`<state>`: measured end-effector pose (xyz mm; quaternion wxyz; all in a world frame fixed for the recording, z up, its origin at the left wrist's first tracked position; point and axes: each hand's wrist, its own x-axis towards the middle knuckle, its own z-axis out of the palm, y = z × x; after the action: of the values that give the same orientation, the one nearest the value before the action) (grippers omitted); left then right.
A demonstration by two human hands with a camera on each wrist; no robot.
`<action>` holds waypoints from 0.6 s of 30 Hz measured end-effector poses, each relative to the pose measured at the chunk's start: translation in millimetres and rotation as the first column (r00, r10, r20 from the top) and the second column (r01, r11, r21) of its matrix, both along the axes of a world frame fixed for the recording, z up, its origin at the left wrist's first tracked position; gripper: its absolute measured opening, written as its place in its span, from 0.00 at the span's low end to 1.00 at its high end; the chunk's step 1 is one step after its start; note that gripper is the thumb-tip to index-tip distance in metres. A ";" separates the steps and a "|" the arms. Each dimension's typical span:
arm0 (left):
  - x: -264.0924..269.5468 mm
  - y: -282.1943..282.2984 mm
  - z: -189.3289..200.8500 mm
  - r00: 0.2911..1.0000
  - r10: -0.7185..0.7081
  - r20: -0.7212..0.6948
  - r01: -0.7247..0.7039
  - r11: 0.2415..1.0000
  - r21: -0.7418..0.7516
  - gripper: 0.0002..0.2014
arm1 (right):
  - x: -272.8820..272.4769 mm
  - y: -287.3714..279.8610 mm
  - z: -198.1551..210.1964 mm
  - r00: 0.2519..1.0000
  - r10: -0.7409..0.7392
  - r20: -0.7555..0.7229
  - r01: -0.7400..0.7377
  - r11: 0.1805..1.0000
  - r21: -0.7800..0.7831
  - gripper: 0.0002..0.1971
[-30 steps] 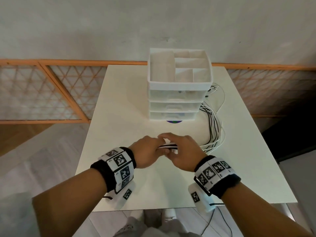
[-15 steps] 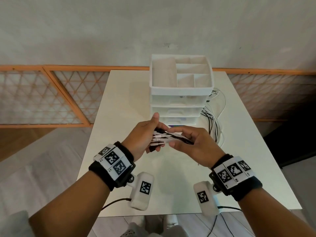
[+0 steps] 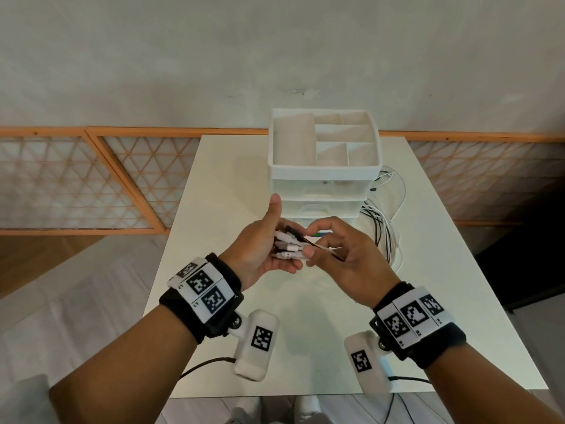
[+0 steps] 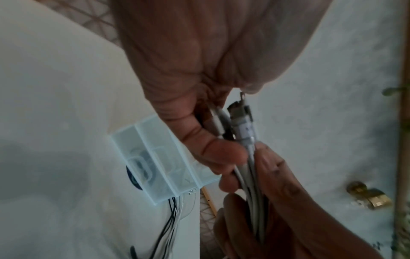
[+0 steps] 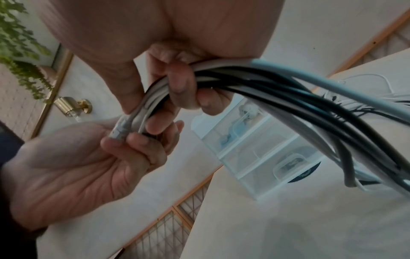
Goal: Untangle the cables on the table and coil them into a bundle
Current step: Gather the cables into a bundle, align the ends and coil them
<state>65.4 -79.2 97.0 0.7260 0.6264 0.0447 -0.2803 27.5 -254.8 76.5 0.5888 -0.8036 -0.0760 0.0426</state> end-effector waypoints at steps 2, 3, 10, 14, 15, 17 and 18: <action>-0.1 -2.9 4.0 0.999 -0.026 0.045 0.022 0.997 0.075 0.38 | 1.1 0.9 0.1 1.000 0.009 0.003 -0.009 0.998 -0.054 0.11; -0.7 -4.3 6.0 0.997 -0.045 0.068 0.038 0.994 0.105 0.39 | 1.8 1.7 1.2 1.000 0.006 0.014 -0.005 0.997 -0.082 0.11; -1.6 -5.5 5.5 0.999 -0.031 0.031 0.029 0.997 0.068 0.34 | 3.4 5.9 3.6 0.994 -0.074 0.079 0.080 0.994 -0.078 0.11; -0.1 -3.9 -0.3 0.997 0.052 -0.057 -0.051 0.999 0.010 0.25 | 2.8 5.6 2.1 0.998 -0.028 0.063 0.028 1.000 0.006 0.11; -0.1 -5.3 -0.3 0.998 0.052 -0.048 -0.051 0.998 0.024 0.25 | 2.6 5.6 1.9 0.998 -0.017 0.057 0.017 1.000 0.006 0.11; -0.7 -9.7 1.4 0.999 0.040 -0.010 -0.039 0.997 0.065 0.24 | 3.6 6.8 1.8 0.999 -0.007 0.046 0.007 1.000 -0.007 0.11; -0.8 -12.1 2.7 0.999 0.030 0.014 -0.031 0.996 0.088 0.24 | 4.6 8.0 1.7 0.999 -0.003 0.044 0.003 1.000 -0.003 0.11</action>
<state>64.6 -91.3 99.7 0.7020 0.6590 0.0619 -0.2629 32.1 -246.8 78.2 0.5859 -0.8052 -0.0877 0.0240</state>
